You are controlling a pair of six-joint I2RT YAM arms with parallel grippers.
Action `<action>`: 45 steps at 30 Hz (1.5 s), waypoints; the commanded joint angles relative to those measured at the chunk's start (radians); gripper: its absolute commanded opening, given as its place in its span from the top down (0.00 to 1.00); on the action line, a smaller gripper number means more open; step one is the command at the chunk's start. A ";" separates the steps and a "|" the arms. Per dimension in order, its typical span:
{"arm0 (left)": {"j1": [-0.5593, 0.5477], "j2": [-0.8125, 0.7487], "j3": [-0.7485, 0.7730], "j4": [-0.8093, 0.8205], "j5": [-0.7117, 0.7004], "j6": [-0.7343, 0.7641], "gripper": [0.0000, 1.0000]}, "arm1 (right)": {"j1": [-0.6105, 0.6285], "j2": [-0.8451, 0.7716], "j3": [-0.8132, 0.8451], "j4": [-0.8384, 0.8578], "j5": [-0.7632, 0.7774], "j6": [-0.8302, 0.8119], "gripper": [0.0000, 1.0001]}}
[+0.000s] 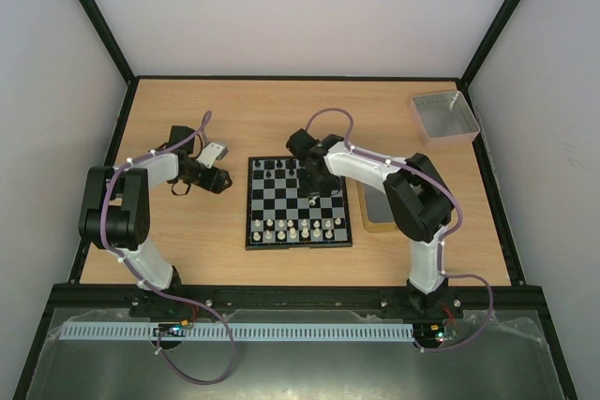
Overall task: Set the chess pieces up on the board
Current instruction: Pick up the chess piece from the chessboard.
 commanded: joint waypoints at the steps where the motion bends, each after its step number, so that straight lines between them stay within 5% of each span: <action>1: 0.005 0.072 -0.053 -0.118 -0.040 -0.009 0.24 | 0.006 -0.081 -0.017 -0.014 0.104 0.021 0.84; 8: 0.005 0.072 -0.054 -0.118 -0.040 -0.011 0.24 | 0.006 -0.152 -0.087 0.024 0.158 0.044 0.84; 25: 0.007 0.071 -0.054 -0.117 -0.044 -0.014 0.24 | -0.015 -0.117 -0.100 0.078 -0.071 0.185 0.73; 45: 0.011 0.064 -0.055 -0.117 -0.035 -0.009 0.24 | -0.031 -0.091 -0.137 0.074 -0.089 0.218 0.70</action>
